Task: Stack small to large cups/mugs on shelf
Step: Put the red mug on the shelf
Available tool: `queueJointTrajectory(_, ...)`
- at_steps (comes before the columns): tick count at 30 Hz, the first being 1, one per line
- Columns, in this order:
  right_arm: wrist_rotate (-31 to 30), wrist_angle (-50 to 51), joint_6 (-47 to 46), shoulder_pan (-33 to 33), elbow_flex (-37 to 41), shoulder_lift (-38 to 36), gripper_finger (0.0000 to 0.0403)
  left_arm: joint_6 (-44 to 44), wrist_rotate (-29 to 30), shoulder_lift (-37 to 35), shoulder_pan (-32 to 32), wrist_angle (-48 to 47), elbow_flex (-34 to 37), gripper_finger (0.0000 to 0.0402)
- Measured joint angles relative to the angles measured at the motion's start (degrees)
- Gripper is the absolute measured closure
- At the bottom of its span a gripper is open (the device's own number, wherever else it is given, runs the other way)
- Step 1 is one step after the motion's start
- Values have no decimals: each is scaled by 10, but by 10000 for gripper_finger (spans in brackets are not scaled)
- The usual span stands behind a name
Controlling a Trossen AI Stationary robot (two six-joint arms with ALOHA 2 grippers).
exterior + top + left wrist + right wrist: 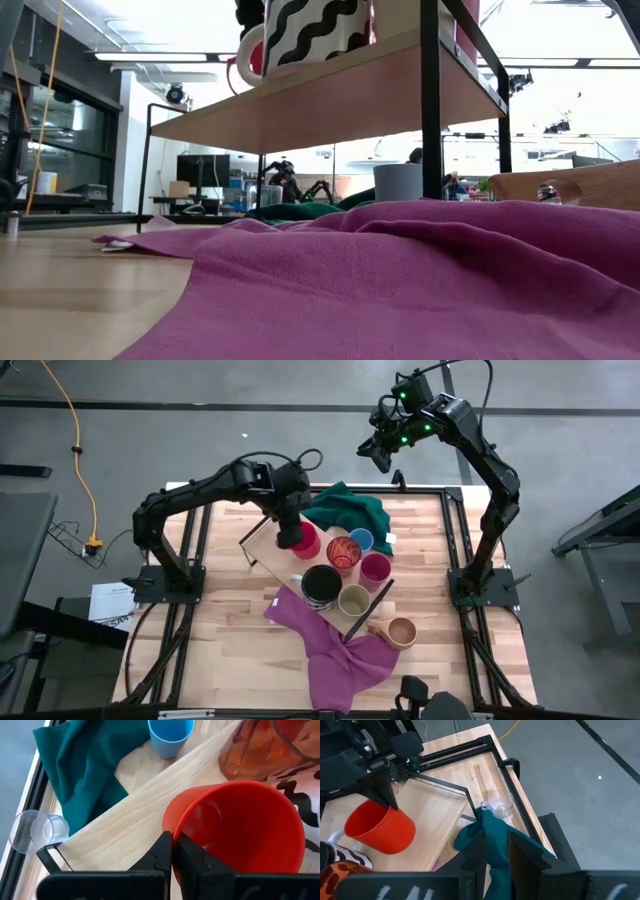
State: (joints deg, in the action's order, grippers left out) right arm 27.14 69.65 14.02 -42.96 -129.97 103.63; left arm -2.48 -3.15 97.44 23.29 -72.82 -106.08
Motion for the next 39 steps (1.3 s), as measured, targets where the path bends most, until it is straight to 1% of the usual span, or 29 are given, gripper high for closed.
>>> queueJointTrajectory(5,0,1,0,0,0,0,334,-1,1,0,0,29,0,401)
queueJointTrajectory(10,0,1,0,0,0,0,334,-6,1,0,6,31,-2,401)
queueJointTrajectory(14,1,1,0,0,0,0,334,13,2,0,12,32,-2,401)
queueJointTrajectory(18,1,1,4,0,0,0,334,36,-10,0,15,28,-2,401)
queueJointTrajectory(22,1,0,10,0,0,0,334,50,-35,0,11,5,-3,401)
queueJointTrajectory(28,1,0,15,0,0,0,334,50,-35,-1,-9,-59,-14,401)
queueJointTrajectory(35,1,0,22,0,0,0,334,56,-29,-2,-13,-83,-42,401)
queueJointTrajectory(39,1,0,25,0,0,0,334,56,-28,-1,-13,-90,-42,401)
